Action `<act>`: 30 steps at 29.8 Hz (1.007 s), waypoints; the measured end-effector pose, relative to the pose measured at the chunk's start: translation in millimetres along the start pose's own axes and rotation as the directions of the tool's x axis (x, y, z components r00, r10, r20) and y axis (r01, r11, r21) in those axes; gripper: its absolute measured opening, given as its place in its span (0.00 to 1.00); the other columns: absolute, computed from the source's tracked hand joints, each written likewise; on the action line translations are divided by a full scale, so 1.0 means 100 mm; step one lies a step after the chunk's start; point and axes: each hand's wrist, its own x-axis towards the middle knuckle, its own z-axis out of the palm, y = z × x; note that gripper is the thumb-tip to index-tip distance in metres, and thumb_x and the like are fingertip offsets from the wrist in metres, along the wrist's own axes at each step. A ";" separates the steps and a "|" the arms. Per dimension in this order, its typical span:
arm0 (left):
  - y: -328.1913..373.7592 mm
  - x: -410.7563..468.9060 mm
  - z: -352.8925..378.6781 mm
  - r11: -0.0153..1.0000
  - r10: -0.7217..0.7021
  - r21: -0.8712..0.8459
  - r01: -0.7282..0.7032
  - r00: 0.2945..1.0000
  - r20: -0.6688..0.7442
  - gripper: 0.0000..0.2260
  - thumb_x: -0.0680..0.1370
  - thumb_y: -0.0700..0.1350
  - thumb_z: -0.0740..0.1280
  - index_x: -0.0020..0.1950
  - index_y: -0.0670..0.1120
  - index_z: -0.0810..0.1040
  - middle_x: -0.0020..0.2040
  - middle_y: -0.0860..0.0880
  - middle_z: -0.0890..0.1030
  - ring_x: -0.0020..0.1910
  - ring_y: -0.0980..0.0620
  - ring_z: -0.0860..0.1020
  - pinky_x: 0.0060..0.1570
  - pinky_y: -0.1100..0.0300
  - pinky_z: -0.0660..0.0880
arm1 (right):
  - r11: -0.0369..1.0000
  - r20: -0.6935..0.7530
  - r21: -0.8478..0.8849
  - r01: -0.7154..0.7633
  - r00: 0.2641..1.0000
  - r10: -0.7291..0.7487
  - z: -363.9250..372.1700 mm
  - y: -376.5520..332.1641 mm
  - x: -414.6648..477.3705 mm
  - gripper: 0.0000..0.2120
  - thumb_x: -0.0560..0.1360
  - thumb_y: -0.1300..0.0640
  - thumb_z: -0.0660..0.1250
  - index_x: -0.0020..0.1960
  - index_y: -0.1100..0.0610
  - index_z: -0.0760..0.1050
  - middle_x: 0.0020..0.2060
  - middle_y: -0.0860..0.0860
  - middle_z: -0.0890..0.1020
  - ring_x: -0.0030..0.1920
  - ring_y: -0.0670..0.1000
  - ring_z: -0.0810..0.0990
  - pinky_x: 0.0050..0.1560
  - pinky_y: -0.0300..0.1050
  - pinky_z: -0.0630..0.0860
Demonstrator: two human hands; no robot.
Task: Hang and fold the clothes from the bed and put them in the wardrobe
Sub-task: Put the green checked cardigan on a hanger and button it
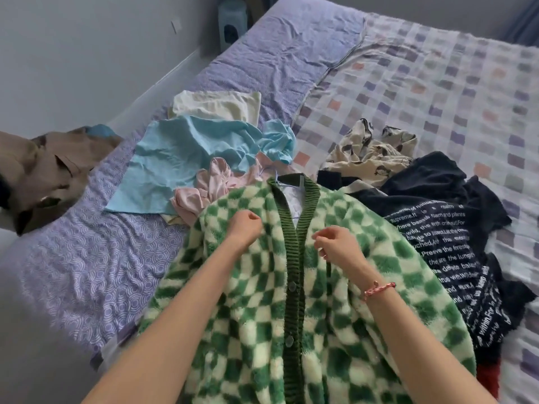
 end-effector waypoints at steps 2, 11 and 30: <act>0.05 0.35 -0.04 0.996 0.013 0.084 -0.012 1.000 -0.012 0.08 0.77 0.37 0.59 0.39 0.46 0.71 0.36 0.48 0.73 0.33 0.51 0.70 0.34 0.59 0.69 | 0.997 0.026 -0.073 0.017 1.000 -0.015 0.08 -0.12 0.33 0.07 0.76 0.65 0.61 0.45 0.56 0.76 0.43 0.54 0.81 0.39 0.48 0.77 0.44 0.44 0.76; 0.06 2.15 0.35 0.847 0.199 0.500 -0.184 0.980 0.023 0.14 0.81 0.50 0.56 0.57 0.44 0.77 0.66 0.43 0.71 0.59 0.41 0.73 0.59 0.50 0.68 | 0.854 0.055 -0.506 0.118 0.993 -0.105 0.66 -0.21 2.49 0.21 0.75 0.68 0.56 0.68 0.61 0.65 0.63 0.59 0.74 0.63 0.59 0.72 0.61 0.49 0.70; 0.35 1.35 -0.29 0.781 0.593 0.294 -0.551 0.802 -0.073 0.16 0.79 0.38 0.58 0.60 0.52 0.79 0.53 0.45 0.81 0.51 0.42 0.78 0.50 0.50 0.75 | 0.799 -0.126 -0.428 0.423 0.847 -0.516 0.01 -0.85 1.52 0.05 0.74 0.59 0.69 0.42 0.60 0.79 0.33 0.49 0.76 0.35 0.48 0.72 0.39 0.40 0.65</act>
